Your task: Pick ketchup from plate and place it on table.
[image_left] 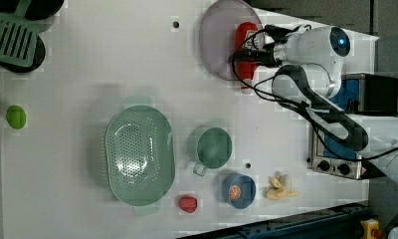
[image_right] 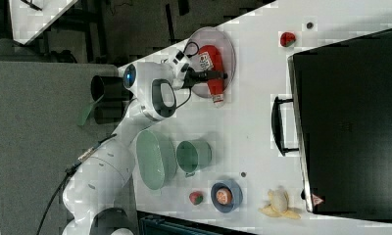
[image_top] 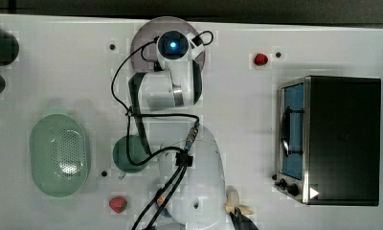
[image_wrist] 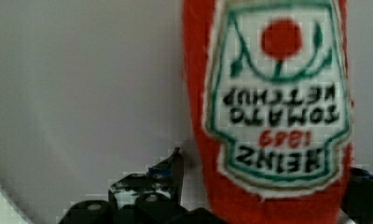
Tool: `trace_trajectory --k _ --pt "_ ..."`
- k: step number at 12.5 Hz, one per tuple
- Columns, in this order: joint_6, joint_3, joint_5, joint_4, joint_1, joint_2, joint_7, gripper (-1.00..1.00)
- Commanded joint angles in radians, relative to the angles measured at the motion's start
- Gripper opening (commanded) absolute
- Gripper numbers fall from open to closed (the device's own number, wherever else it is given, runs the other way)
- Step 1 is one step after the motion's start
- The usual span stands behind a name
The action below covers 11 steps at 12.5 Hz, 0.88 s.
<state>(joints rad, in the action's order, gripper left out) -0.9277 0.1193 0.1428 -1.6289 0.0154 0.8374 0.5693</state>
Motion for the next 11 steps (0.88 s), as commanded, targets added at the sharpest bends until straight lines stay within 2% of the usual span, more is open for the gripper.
trace_trajectory --k 1,2,5,7,9,11 --pt "-0.032 -0.003 0.001 0.038 -0.007 -0.007 0.030 0.43" --pt "-0.031 -0.004 0.001 0.039 -0.007 -0.008 0.030 0.21" --pt "-0.033 -0.001 0.000 0.042 -0.006 -0.038 0.026 0.20" --pt "-0.017 -0.001 -0.001 0.037 -0.004 -0.108 -0.003 0.20" --pt "0.092 -0.001 -0.001 0.028 0.003 -0.206 -0.037 0.20" --pt "0.278 -0.002 -0.001 0.025 0.010 -0.306 -0.079 0.20"
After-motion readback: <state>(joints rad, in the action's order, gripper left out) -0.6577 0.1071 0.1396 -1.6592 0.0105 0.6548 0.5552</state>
